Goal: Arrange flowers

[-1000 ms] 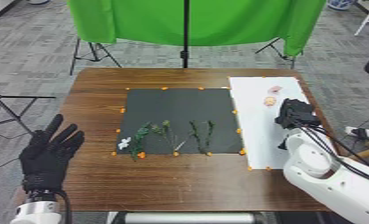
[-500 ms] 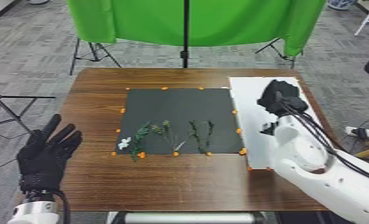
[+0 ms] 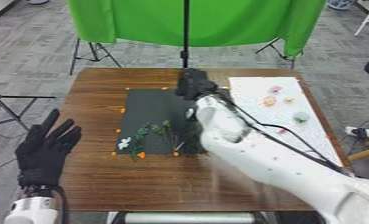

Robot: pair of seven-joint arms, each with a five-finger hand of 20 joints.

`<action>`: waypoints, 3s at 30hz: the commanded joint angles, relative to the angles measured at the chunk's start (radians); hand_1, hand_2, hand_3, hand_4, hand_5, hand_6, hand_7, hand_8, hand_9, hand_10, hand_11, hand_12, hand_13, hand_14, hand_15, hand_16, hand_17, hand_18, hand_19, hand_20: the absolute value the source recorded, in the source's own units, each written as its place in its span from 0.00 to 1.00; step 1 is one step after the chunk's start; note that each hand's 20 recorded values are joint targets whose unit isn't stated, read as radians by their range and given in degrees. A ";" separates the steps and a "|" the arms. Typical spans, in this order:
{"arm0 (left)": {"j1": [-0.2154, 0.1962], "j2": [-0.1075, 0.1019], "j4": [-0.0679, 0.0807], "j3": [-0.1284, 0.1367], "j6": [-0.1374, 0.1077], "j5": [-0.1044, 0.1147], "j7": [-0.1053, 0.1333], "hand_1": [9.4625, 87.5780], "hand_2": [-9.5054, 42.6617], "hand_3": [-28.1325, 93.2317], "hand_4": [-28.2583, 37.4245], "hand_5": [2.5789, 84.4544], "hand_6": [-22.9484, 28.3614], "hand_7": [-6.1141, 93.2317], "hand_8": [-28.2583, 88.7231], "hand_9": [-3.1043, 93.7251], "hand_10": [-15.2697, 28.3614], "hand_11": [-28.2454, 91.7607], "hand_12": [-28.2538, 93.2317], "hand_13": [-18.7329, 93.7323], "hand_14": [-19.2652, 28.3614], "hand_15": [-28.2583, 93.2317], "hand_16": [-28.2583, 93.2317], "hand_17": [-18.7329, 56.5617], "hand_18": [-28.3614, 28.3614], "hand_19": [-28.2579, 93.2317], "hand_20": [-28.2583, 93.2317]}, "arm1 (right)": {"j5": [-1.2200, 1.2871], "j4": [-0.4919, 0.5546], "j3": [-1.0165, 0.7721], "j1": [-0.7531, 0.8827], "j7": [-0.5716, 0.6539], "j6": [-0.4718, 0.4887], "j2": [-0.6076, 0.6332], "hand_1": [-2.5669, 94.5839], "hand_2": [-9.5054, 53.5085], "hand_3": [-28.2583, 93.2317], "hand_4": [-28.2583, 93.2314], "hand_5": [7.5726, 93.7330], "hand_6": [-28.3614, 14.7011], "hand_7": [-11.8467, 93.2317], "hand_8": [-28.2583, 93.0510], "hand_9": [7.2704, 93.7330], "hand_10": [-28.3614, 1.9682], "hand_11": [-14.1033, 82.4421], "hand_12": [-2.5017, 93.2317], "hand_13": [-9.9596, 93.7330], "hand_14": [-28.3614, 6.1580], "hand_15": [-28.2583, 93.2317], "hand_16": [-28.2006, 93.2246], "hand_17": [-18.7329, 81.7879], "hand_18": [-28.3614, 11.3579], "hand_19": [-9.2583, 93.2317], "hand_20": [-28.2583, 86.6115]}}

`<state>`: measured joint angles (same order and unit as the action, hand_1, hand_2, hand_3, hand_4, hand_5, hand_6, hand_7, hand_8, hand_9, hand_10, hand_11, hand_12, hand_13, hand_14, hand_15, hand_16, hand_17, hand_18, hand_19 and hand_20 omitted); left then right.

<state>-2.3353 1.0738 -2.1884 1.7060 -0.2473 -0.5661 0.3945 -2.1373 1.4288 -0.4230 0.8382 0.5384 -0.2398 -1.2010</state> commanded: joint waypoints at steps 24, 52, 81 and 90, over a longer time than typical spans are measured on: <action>0.148 -0.101 0.053 -0.036 0.043 -0.004 -0.016 0.09 0.38 0.86 0.00 0.39 0.60 0.09 0.20 0.35 0.77 0.30 0.37 0.35 0.96 0.59 0.19 0.13 1.00 0.66 0.37 | 0.045 -0.063 0.253 -0.158 0.113 0.194 -0.175 0.57 0.00 0.70 0.00 0.80 0.79 0.24 0.21 0.88 0.69 0.51 0.32 0.77 0.68 0.82 0.43 0.41 0.21 0.91 0.71; -0.013 -0.023 0.012 -0.006 0.016 0.004 -0.002 0.09 0.37 0.87 0.00 0.40 0.61 0.16 0.17 0.37 0.82 0.43 0.32 0.35 0.99 0.70 0.14 0.14 1.00 0.67 0.38 | 0.169 0.249 -0.013 -0.068 0.149 0.015 0.060 0.44 0.00 0.75 0.00 0.66 0.72 0.24 0.13 0.83 0.59 0.58 0.23 0.71 0.56 0.87 0.40 0.39 0.14 0.91 0.72; -0.022 -0.030 0.007 -0.044 0.014 0.018 0.033 0.09 0.37 0.87 0.00 0.40 0.58 0.14 0.17 0.38 0.81 0.43 0.32 0.35 0.99 0.70 0.14 0.14 1.00 0.67 0.38 | 0.062 0.355 -0.548 0.532 0.371 -0.080 0.640 0.37 0.01 0.87 0.00 0.55 0.68 0.26 0.12 0.54 0.40 0.36 0.17 0.60 0.46 0.83 0.33 0.38 0.19 0.86 0.64; -0.032 -0.029 0.003 -0.034 -0.003 0.024 0.037 0.09 0.37 0.87 0.00 0.40 0.59 0.14 0.17 0.37 0.81 0.43 0.32 0.35 0.99 0.70 0.14 0.14 1.00 0.67 0.39 | 0.077 0.316 -0.561 0.570 0.399 0.065 0.636 0.38 0.00 0.89 0.00 0.49 0.68 0.26 0.12 0.48 0.37 0.32 0.17 0.55 0.41 0.82 0.31 0.37 0.18 0.87 0.61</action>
<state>-2.3515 1.0364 -2.1797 1.6666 -0.2356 -0.5393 0.4402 -2.0847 1.7709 -1.0141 1.3892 0.9523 -0.1959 -0.5704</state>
